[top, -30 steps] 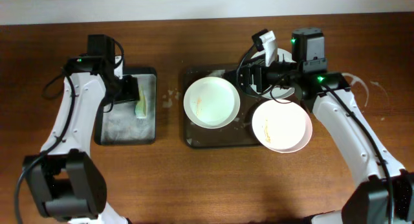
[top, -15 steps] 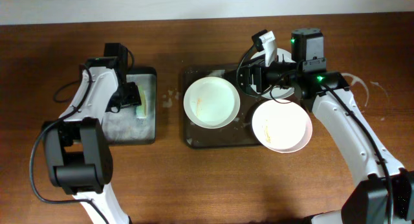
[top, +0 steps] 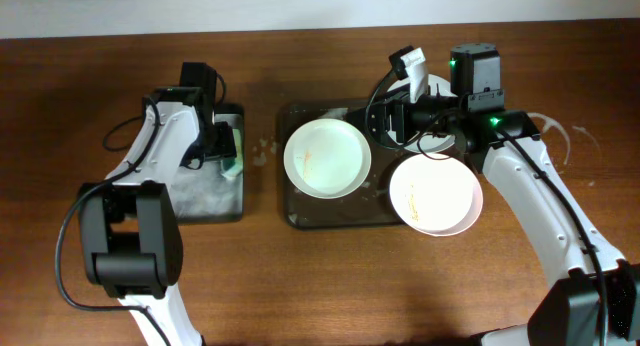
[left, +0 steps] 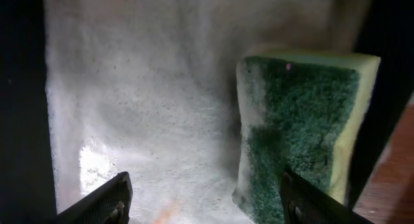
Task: Clean dirty plates on tray and stack at the side
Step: 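Grasp the green-and-yellow sponge with the left gripper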
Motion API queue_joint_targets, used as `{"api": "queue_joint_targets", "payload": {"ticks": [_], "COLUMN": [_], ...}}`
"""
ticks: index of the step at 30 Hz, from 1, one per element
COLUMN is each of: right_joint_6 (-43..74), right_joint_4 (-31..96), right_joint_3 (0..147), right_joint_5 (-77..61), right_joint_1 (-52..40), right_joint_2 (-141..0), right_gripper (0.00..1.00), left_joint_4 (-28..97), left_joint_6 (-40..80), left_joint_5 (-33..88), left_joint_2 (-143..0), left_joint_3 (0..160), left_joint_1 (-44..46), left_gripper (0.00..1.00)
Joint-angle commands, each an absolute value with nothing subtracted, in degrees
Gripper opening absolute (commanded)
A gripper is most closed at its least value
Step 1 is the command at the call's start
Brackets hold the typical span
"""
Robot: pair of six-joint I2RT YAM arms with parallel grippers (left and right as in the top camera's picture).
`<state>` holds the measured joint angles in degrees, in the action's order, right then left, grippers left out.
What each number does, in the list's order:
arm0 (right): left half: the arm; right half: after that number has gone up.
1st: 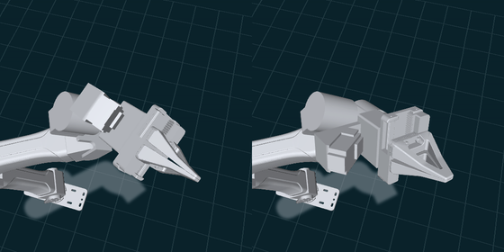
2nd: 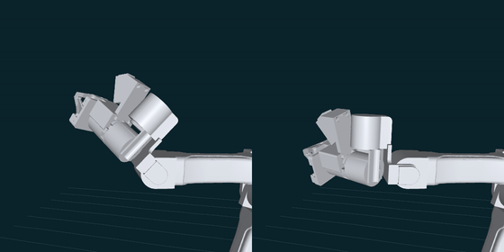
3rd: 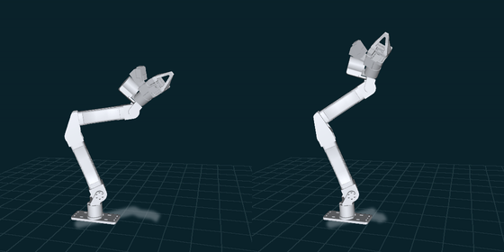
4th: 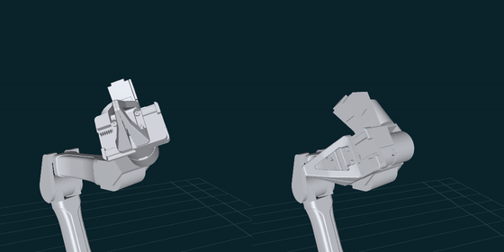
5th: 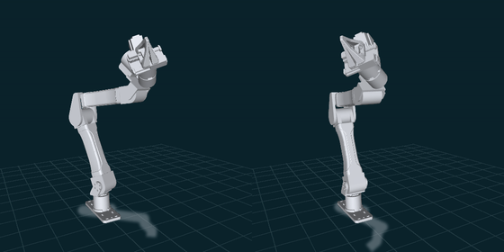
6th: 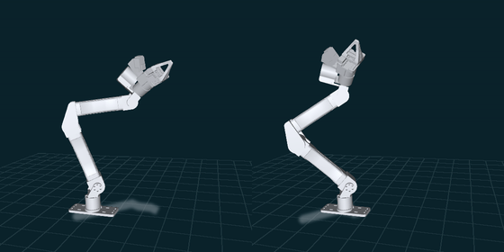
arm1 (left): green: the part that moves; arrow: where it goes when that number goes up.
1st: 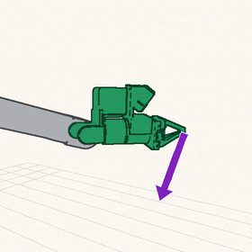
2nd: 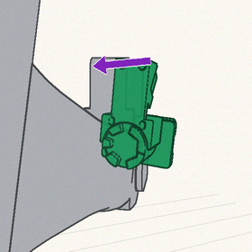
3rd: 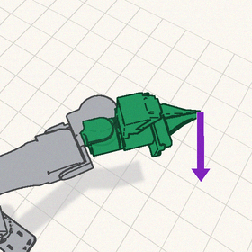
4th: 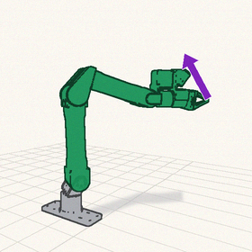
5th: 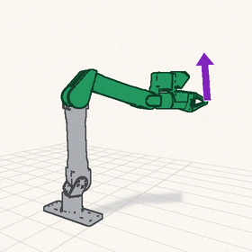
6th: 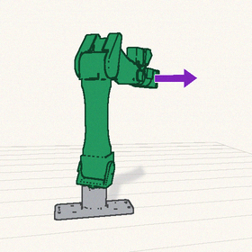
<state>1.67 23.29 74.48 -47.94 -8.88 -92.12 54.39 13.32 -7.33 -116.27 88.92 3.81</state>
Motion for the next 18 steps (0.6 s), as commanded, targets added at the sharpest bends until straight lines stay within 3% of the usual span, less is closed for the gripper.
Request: {"api": "queue_joint_targets", "payload": {"ticks": [1, 10, 13, 18], "right_joint_6": [1.76, 1.76, 1.76, 1.76], "right_joint_4": [23.07, 22.57, 22.59, 22.61], "right_joint_3": [75.66, 75.66, 75.66, 75.66], "right_joint_5": [-48.88, -48.9, -48.9, -48.9], "right_joint_1": [-9.1, -9.1, -9.1, -9.1], "right_joint_2": [-92.27, -92.27, -92.27, -92.27], "right_gripper": [0.94, 0.94, 0.94, 0.94], "left_joint_4": [54.24, 51.22, 51.2, 50.96], "left_joint_6": [14.13, 15.16, 18.09, 21.02], "left_joint_5": [-5.08, 8.4, 8.1, 7.66], "left_joint_2": [-116.77, -116.77, -116.79, -117.43], "left_joint_3": [92.01, 93.38, 92.79, 91.92], "left_joint_1": [3.92, 3.92, 3.9, 3.86], "left_gripper": [0.77, 0.83, 0.7, 0.57]}}
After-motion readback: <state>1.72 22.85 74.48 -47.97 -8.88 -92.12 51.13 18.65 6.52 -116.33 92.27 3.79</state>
